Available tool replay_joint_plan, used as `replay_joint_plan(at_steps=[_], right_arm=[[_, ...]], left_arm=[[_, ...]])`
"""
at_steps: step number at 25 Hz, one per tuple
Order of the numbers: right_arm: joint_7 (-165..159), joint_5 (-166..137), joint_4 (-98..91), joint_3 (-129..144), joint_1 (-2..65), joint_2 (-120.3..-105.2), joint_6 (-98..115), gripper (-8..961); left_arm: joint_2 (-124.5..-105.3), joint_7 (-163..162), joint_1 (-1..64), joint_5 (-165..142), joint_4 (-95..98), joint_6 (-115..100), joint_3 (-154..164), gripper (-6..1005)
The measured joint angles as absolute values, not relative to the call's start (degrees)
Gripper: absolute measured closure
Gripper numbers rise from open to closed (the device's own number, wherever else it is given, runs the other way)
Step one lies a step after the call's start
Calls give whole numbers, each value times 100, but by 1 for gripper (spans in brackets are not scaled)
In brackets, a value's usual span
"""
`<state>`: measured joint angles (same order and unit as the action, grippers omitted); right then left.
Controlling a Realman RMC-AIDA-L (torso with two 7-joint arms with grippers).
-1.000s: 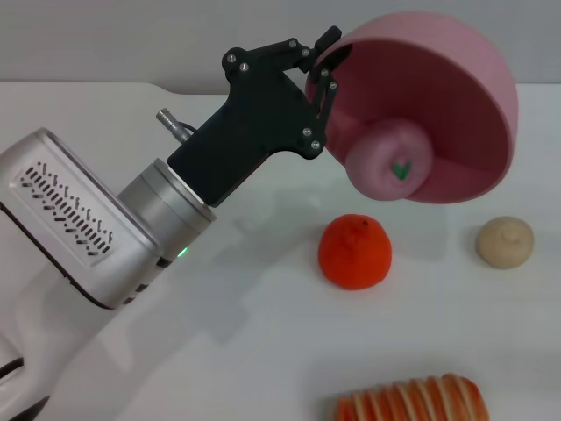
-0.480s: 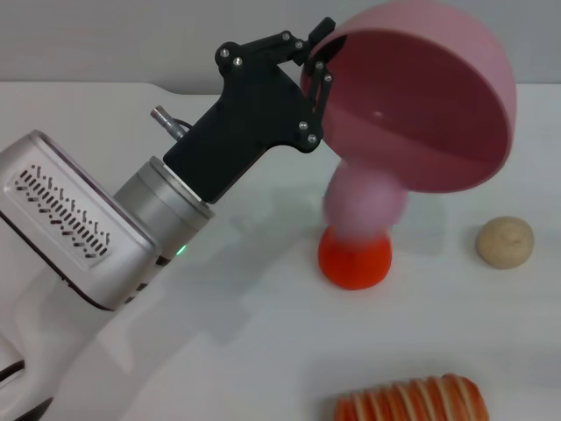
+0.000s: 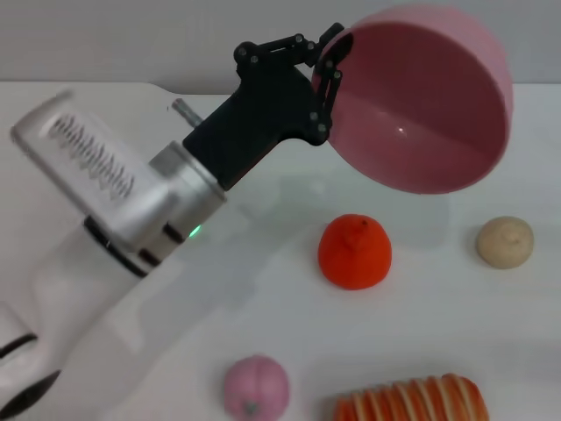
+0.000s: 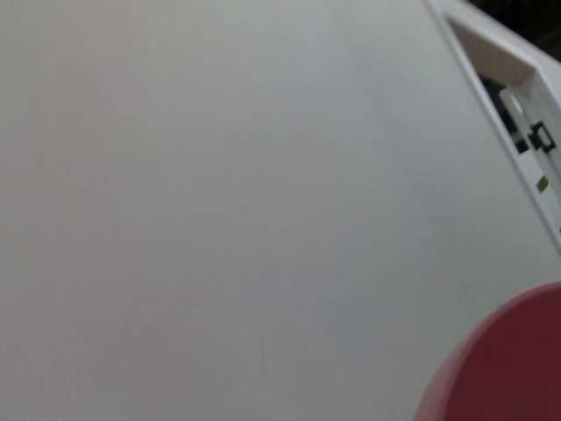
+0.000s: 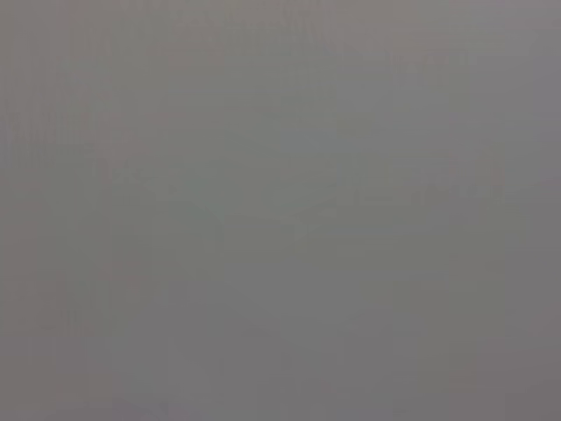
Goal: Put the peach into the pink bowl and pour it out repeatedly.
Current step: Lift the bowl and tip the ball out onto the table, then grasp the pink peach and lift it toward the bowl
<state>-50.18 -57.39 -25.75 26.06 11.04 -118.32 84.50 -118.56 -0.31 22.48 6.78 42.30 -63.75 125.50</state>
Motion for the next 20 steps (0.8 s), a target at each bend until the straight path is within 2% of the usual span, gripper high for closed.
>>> replay_joint_plan(at_steps=[10,12,20], right_arm=[[-5060,-5955,-2575,2687,1165,-11830,8474,536],[-5065,-5959,-2575,2788,1171,-11835,8482,536],[-5074,-6015,-2573,3266,1220,-11843,8489,536]], left_arm=[[-11759,-1399,3059,627,4239,-4236,12337,952],[-11751,-1952,3436,308,4243,-3206,12106,952],[-11755,-3000,3816,-517,4462,-1705,11654,953]])
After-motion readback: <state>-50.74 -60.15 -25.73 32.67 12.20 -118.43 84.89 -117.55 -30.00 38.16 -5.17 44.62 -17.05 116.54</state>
